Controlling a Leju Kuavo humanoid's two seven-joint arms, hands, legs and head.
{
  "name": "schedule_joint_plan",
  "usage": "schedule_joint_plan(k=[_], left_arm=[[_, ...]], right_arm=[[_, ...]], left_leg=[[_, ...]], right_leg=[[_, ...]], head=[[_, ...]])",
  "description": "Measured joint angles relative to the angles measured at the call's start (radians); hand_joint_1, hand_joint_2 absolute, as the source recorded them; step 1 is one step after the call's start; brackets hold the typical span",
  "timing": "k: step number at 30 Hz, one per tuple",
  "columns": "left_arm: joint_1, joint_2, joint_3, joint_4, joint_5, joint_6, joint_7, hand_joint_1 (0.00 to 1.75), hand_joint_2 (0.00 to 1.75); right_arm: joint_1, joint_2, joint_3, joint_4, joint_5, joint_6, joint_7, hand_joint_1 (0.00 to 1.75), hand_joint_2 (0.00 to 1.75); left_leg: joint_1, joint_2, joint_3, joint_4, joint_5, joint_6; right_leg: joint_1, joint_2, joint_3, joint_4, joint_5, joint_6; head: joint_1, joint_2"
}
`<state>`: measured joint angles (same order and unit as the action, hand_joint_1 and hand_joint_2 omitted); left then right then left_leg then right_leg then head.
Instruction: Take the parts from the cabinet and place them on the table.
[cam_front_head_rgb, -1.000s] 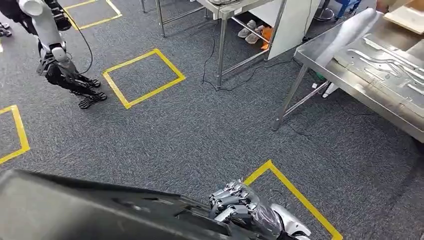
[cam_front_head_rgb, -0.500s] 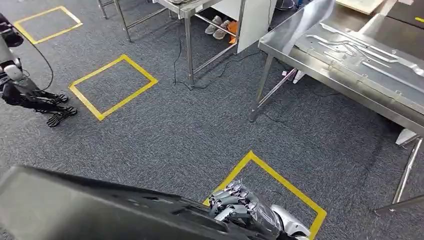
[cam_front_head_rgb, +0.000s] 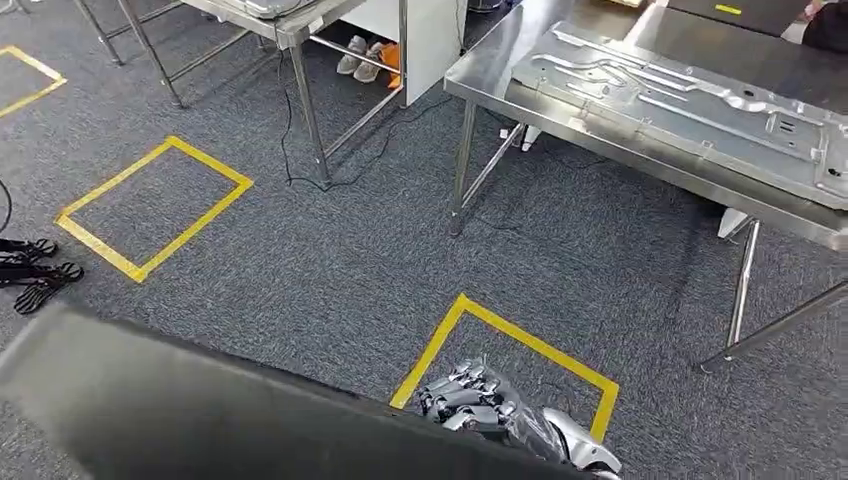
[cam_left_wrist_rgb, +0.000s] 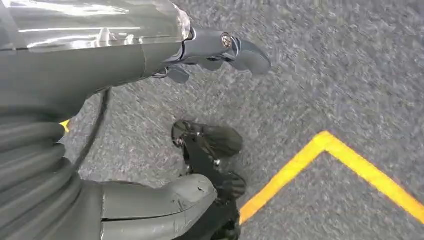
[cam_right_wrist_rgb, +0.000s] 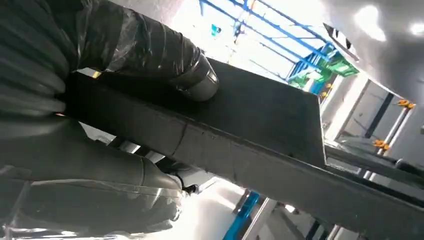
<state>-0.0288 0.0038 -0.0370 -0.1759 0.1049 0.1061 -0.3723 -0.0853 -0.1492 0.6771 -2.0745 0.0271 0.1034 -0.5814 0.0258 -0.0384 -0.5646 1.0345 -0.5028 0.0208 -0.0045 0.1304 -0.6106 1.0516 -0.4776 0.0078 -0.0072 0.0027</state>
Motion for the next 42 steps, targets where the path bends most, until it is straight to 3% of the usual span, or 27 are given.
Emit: schedule_joint_plan(k=[2, 4, 5, 6, 7, 9, 10, 11, 15, 17, 18, 20, 21, 22, 24, 25, 26, 30, 31, 32, 33, 35, 36, 38, 40, 41, 42], left_arm=[[-0.001, 0.001, 0.001, 0.000, 0.001, 0.001, -0.003, 0.00, 1.75], [0.005, 0.002, 0.002, 0.000, 0.002, 0.000, -0.003, 0.00, 1.75], [0.007, 0.002, 0.002, 0.000, 0.002, -0.003, -0.003, 0.00, 1.75], [0.007, 0.002, 0.002, 0.000, 0.002, -0.006, -0.004, 0.00, 1.75], [0.006, 0.002, 0.002, 0.000, 0.001, -0.006, -0.007, 0.00, 1.75], [0.004, 0.001, 0.002, 0.000, 0.000, -0.003, -0.013, 0.00, 1.75], [0.005, 0.001, 0.002, 0.000, 0.000, -0.001, -0.015, 0.00, 1.75], [0.004, 0.000, 0.002, 0.000, -0.001, 0.002, -0.022, 0.00, 1.75], [0.001, 0.000, 0.002, 0.000, -0.010, 0.019, -0.033, 0.00, 1.75], [0.000, 0.001, 0.002, 0.000, -0.011, 0.026, -0.040, 0.00, 1.75], [0.002, 0.001, 0.002, 0.000, -0.011, 0.026, -0.040, 0.00, 1.75], [0.006, 0.002, 0.001, 0.000, -0.012, 0.023, -0.040, 0.00, 1.75], [0.008, 0.002, 0.001, 0.000, -0.012, 0.020, -0.040, 0.00, 1.75], [0.009, 0.002, 0.001, 0.000, -0.012, 0.018, -0.040, 0.00, 1.75], [0.006, 0.003, 0.001, 0.000, -0.011, 0.017, -0.042, 0.00, 1.75], [0.006, 0.004, 0.001, 0.000, -0.010, 0.013, -0.042, 0.00, 1.75], [0.006, 0.005, 0.002, 0.000, -0.008, 0.007, -0.038, 0.00, 1.75], [0.002, 0.005, 0.002, 0.000, -0.002, -0.007, -0.030, 0.00, 1.75], [0.001, 0.002, 0.002, 0.000, 0.000, -0.009, -0.029, 0.00, 1.75], [0.002, 0.003, 0.002, 0.000, 0.001, -0.012, -0.028, 0.00, 1.75], [0.003, 0.003, 0.003, 0.000, 0.002, -0.013, -0.023, 0.00, 1.75], [0.007, 0.003, 0.003, 0.000, 0.005, -0.017, -0.012, 0.00, 1.75], [0.007, 0.003, 0.003, 0.000, 0.006, -0.018, -0.007, 0.00, 1.75], [0.006, 0.003, 0.003, 0.000, 0.008, -0.025, -0.001, 0.00, 1.75], [0.004, 0.002, 0.003, 0.000, 0.008, -0.030, 0.003, 0.00, 1.75], [0.005, 0.002, 0.004, 0.000, 0.009, -0.031, 0.005, 0.00, 1.75], [0.004, 0.002, 0.005, 0.000, 0.009, -0.032, 0.007, 0.00, 1.75]], right_arm=[[0.000, 0.003, 0.000, -0.012, -0.002, -0.012, -0.006, 1.75, 1.75], [0.002, 0.008, 0.001, -0.020, -0.003, -0.022, -0.009, 1.75, 1.75], [0.006, 0.010, 0.003, -0.021, -0.003, -0.026, -0.008, 1.75, 1.75], [0.009, 0.010, 0.004, -0.022, -0.003, -0.029, -0.007, 1.75, 1.75], [0.011, 0.010, 0.006, -0.022, -0.003, -0.032, -0.005, 1.75, 1.75], [0.014, 0.010, 0.012, -0.027, -0.002, -0.035, -0.004, 1.75, 1.75], [0.014, 0.011, 0.015, -0.028, 0.000, -0.039, -0.004, 1.75, 1.75], [0.016, 0.011, 0.016, -0.029, 0.004, -0.045, -0.004, 1.75, 1.75], [0.037, 0.011, 0.018, -0.030, 0.011, -0.068, -0.005, 1.75, 1.75], [0.042, 0.011, 0.019, -0.031, 0.011, -0.073, -0.008, 1.75, 1.75], [0.043, 0.012, 0.019, -0.031, 0.011, -0.079, -0.011, 1.75, 1.75], [0.056, 0.012, 0.019, -0.031, 0.010, -0.082, -0.021, 1.75, 1.75], [0.060, 0.012, 0.018, -0.031, 0.008, -0.082, -0.024, 1.75, 1.75], [0.062, 0.012, 0.018, -0.031, 0.007, -0.082, -0.027, 1.75, 1.75], [0.064, 0.012, 0.015, -0.031, 0.004, -0.082, -0.031, 1.75, 1.75], [0.064, 0.013, 0.013, -0.031, 0.002, -0.080, -0.032, 1.75, 1.75], [0.067, 0.012, 0.011, -0.031, 0.000, -0.078, -0.033, 1.75, 1.75], [0.071, 0.012, 0.001, -0.032, -0.005, -0.068, -0.038, 1.75, 1.75], [0.072, 0.012, -0.003, -0.033, -0.006, -0.066, -0.039, 1.75, 1.75], [0.070, 0.012, -0.006, -0.034, -0.007, -0.062, -0.040, 1.75, 1.75], [0.067, 0.012, -0.009, -0.035, -0.009, -0.060, -0.040, 1.75, 1.75], [0.068, 0.012, -0.014, -0.034, -0.016, -0.048, -0.040, 1.75, 1.75], [0.069, 0.012, -0.018, -0.034, -0.018, -0.042, -0.039, 1.75, 1.75], [0.069, 0.012, -0.024, -0.034, -0.021, -0.033, -0.039, 1.75, 1.75], [0.069, 0.012, -0.029, -0.034, -0.023, -0.026, -0.039, 1.75, 1.75], [0.068, 0.012, -0.031, -0.034, -0.023, -0.026, -0.039, 1.75, 1.75], [0.068, 0.013, -0.032, -0.035, -0.023, -0.026, -0.039, 1.75, 1.75]], left_leg=[[-0.002, 0.021, 0.003, -0.004, 0.002, 0.010], [-0.006, 0.048, 0.003, -0.004, -0.001, 0.014], [-0.007, 0.061, 0.003, -0.004, -0.003, 0.014], [-0.007, 0.072, 0.004, -0.004, -0.004, 0.013], [-0.007, 0.083, 0.006, -0.004, -0.006, 0.012], [-0.007, 0.103, 0.016, -0.004, -0.012, 0.007], [-0.007, 0.111, 0.022, -0.005, -0.016, 0.004], [-0.014, 0.120, 0.023, -0.004, -0.019, -0.001], [-0.015, 0.157, 0.041, -0.019, -0.022, -0.022], [-0.008, 0.075, 0.020, 0.036, -0.061, -0.027], [-0.008, 0.054, -0.017, 0.111, -0.101, -0.030], [-0.008, 0.045, -0.097, 0.263, -0.159, -0.034], [-0.008, 0.045, -0.117, 0.292, -0.155, -0.035], [-0.008, 0.044, -0.115, 0.272, -0.124, -0.034], [-0.007, 0.034, -0.058, 0.126, -0.025, -0.030], [-0.006, 0.009, -0.026, 0.050, 0.016, -0.027], [-0.004, -0.042, -0.012, 0.025, -0.004, -0.020], [-0.004, -0.013, -0.002, 0.001, 0.002, 0.000], [0.000, 0.003, 0.003, -0.009, 0.007, 0.007], [0.000, 0.012, 0.006, -0.012, 0.006, 0.012], [-0.002, 0.024, 0.007, -0.012, 0.005, 0.015], [-0.005, 0.052, 0.008, -0.012, 0.001, 0.018], [-0.005, 0.064, 0.008, -0.011, -0.001, 0.017], [-0.004, 0.088, 0.016, -0.011, -0.007, 0.014], [-0.004, 0.106, 0.031, -0.011, -0.016, 0.008], [-0.006, 0.114, 0.036, -0.013, -0.019, 0.003], [-0.012, 0.122, 0.037, -0.011, -0.023, -0.004]], right_leg=[[0.006, -0.089, -0.030, 0.070, -0.052, 0.011], [-0.002, -0.119, -0.104, 0.222, -0.123, 0.019], [-0.004, -0.123, -0.133, 0.277, -0.138, 0.022], [-0.005, -0.125, -0.138, 0.285, -0.127, 0.023], [-0.007, -0.127, -0.121, 0.250, -0.097, 0.023], [-0.005, -0.147, -0.028, 0.078, -0.007, 0.014], [0.003, -0.187, 0.012, -0.004, 0.005, 0.006], [0.015, -0.214, 0.018, -0.011, -0.003, -0.003], [0.018, -0.166, 0.017, -0.025, 0.003, -0.018], [0.003, -0.149, 0.033, -0.045, 0.013, -0.029], [0.002, -0.139, 0.033, -0.045, 0.013, -0.032], [0.005, -0.115, 0.033, -0.044, 0.011, -0.035], [0.005, -0.102, 0.033, -0.042, 0.010, -0.036], [0.005, -0.086, 0.034, -0.038, 0.009, -0.035], [0.004, -0.059, 0.035, -0.029, 0.003, -0.031], [0.003, -0.049, 0.035, -0.022, -0.002, -0.027], [0.003, -0.039, 0.030, -0.016, -0.007, -0.021], [0.001, 0.004, 0.015, -0.015, 0.000, 0.005], [0.001, -0.031, 0.015, -0.004, -0.009, 0.009], [0.005, -0.083, 0.002, 0.027, -0.032, 0.016], [0.002, -0.108, -0.030, 0.087, -0.067, 0.023], [-0.006, -0.122, -0.110, 0.239, -0.132, 0.032], [-0.008, -0.123, -0.136, 0.282, -0.135, 0.035], [-0.012, -0.130, -0.109, 0.215, -0.070, 0.036], [-0.008, -0.161, -0.016, 0.040, 0.021, 0.027], [0.002, -0.203, 0.011, -0.012, 0.011, 0.018], [0.009, -0.192, 0.009, -0.017, 0.015, 0.008]], head=[[0.001, 0.000], [0.000, 0.000], [0.001, 0.000], [0.001, 0.000], [0.001, 0.000], [0.001, 0.000], [0.001, 0.000], [0.001, 0.000], [0.001, 0.000], [0.000, 0.000], [0.000, 0.000], [0.000, 0.000], [0.000, 0.000], [0.000, 0.000], [0.000, 0.000], [0.000, 0.000], [0.000, 0.000], [0.000, 0.000], [0.000, 0.000], [0.001, 0.000], [0.001, 0.000], [0.001, 0.000], [0.001, 0.000], [0.001, 0.000], [0.001, 0.000], [0.001, 0.000], [0.001, 0.000]])
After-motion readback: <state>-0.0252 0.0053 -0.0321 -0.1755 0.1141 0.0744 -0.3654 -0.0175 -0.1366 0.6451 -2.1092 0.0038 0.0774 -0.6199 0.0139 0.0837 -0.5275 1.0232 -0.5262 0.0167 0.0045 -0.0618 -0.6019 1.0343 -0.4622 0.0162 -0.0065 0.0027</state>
